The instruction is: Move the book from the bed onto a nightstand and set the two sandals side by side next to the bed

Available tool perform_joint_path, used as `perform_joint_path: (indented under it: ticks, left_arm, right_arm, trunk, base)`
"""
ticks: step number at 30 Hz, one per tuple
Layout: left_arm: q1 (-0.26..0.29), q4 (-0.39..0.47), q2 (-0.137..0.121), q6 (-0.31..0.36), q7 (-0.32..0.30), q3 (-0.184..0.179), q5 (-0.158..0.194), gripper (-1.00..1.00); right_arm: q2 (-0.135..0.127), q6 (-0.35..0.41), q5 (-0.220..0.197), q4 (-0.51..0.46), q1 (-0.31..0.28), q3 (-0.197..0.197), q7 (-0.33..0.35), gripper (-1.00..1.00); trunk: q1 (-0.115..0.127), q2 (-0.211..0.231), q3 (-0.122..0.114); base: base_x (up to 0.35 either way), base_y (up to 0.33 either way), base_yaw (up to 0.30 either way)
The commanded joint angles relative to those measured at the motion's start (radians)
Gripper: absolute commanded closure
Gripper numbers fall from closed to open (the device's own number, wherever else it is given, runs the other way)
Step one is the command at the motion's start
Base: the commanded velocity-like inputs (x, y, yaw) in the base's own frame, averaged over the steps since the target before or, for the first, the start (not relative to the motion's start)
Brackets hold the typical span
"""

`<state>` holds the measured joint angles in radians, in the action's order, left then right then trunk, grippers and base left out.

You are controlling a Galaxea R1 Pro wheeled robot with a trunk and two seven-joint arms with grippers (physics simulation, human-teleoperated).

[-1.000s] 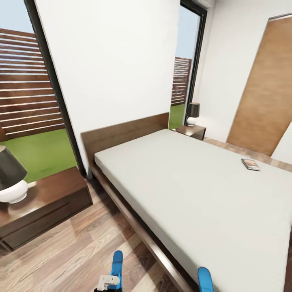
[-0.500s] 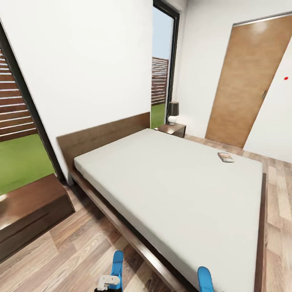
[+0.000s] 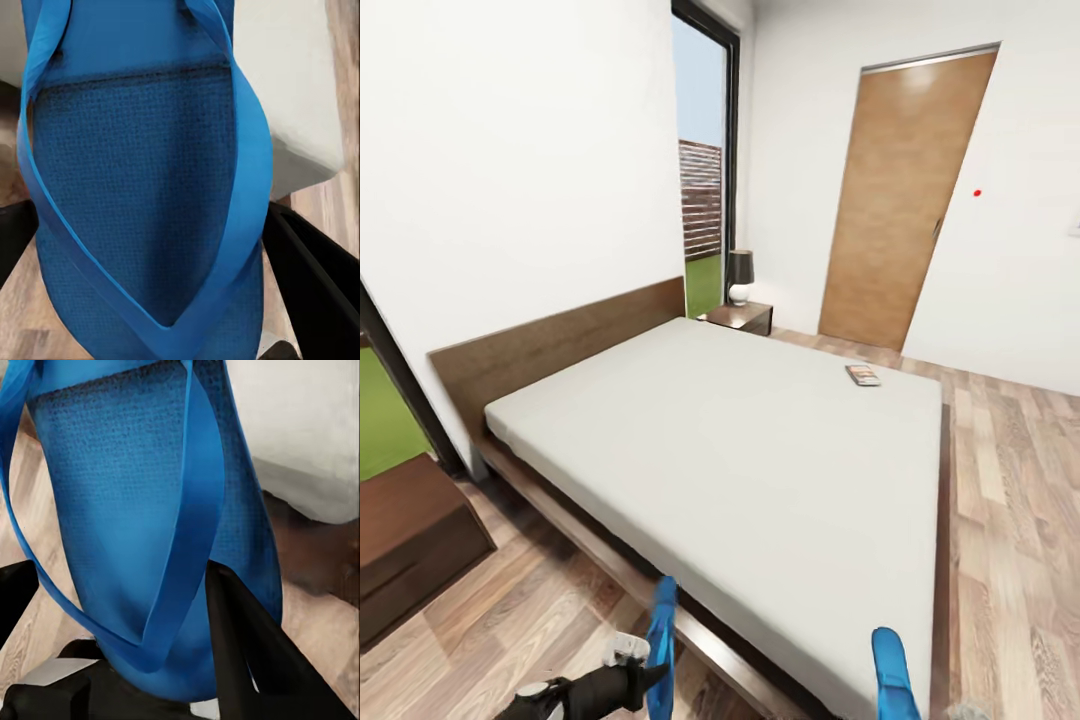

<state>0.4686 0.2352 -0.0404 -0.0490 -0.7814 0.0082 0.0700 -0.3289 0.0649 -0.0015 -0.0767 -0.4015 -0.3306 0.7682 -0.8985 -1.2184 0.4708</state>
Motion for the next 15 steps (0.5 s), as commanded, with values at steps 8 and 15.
perform_joint_path:
  ticks: [8,15]
  left_arm:
    - [-0.002,0.08,0.0,0.104,-0.044,-0.008,-0.002,1.0]
    - [-0.004,0.073,0.002,0.106,-0.041,-0.008,0.002,1.0]
  right_arm:
    - [-0.047,0.073,-0.002,-0.069,0.0,0.005,0.24,1.0]
    - [-0.063,0.065,0.0,-0.069,0.0,0.006,0.273,1.0]
  trunk:
    - [0.0,-0.001,0.001]
    - [0.0,-0.001,0.001]
  base:
    - [0.0,0.0,-0.3]
    - [0.0,0.0,-0.3]
